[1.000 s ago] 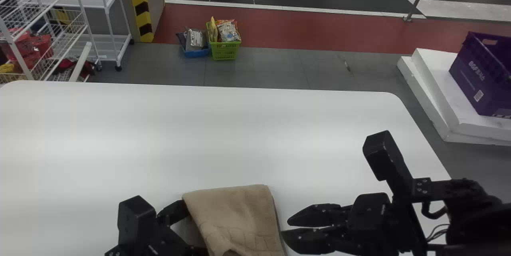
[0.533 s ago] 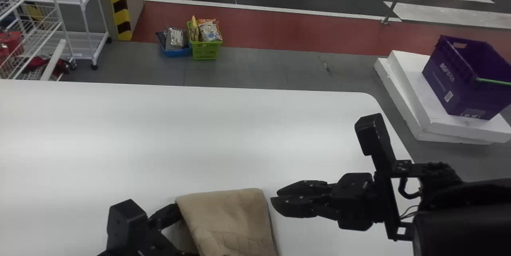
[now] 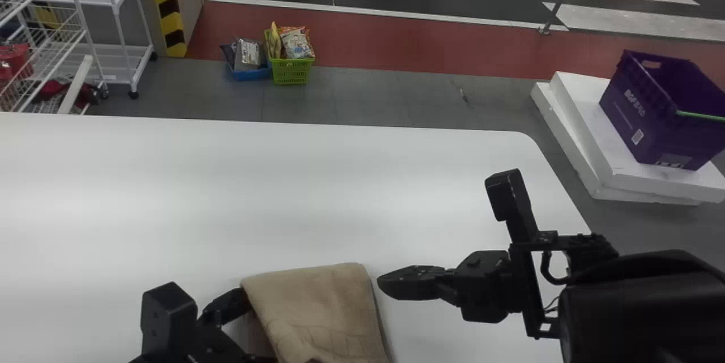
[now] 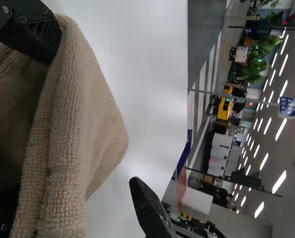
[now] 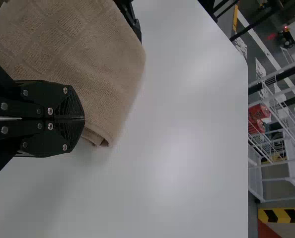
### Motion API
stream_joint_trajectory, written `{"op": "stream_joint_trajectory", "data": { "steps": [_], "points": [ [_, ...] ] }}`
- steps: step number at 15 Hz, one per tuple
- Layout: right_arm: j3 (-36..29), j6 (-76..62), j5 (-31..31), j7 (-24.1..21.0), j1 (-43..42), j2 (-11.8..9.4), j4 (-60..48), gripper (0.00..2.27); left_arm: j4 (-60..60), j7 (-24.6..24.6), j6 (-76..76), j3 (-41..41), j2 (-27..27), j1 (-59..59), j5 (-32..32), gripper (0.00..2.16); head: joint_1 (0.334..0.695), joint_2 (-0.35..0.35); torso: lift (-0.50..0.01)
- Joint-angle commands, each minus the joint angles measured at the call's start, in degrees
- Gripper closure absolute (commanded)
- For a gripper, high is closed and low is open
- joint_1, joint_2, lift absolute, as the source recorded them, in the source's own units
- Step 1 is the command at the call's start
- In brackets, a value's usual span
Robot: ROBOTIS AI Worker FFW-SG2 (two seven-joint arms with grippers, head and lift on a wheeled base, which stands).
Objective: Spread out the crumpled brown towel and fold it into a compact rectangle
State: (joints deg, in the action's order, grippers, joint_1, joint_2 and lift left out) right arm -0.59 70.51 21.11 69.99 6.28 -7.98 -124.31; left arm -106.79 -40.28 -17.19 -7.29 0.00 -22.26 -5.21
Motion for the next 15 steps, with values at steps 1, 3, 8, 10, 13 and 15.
{"op": "stream_joint_trajectory", "data": {
  "steps": [1,3,8,10,13,15],
  "points": [
    [0.9,-0.2,-0.2,-1.0,-0.9,0.8,2.6,1.54,0.0,-0.1,0.0,0.0,-0.1,-0.2,0.0,0.13,0.695,-0.175,-0.127],
    [2.0,-0.9,-0.1,-2.2,-1.4,1.4,5.4,1.54,-0.3,-0.2,0.2,0.3,-0.1,-0.7,0.0,0.13,0.695,-0.169,-0.127],
    [3.1,-2.0,0.1,-3.3,-1.5,1.4,7.1,1.54,-0.3,-0.3,0.5,0.7,-0.1,-1.2,0.0,0.13,0.695,-0.141,-0.127],
    [3.2,-2.0,0.9,-3.5,-1.5,1.4,7.3,1.54,-0.3,-0.3,0.5,0.7,-0.1,-1.2,0.0,0.13,0.695,-0.139,-0.127],
    [3.6,-2.3,1.1,-4.2,-2.1,1.3,9.1,1.54,-0.3,-0.3,0.7,1.0,-0.1,-1.3,0.1,0.12,0.695,-0.143,-0.127],
    [3.7,-3.7,1.4,-4.7,-2.3,1.3,9.9,1.54,-0.3,-0.3,2.5,2.1,-0.1,-1.6,0.1,0.12,0.695,-0.145,-0.127]
  ]
}}
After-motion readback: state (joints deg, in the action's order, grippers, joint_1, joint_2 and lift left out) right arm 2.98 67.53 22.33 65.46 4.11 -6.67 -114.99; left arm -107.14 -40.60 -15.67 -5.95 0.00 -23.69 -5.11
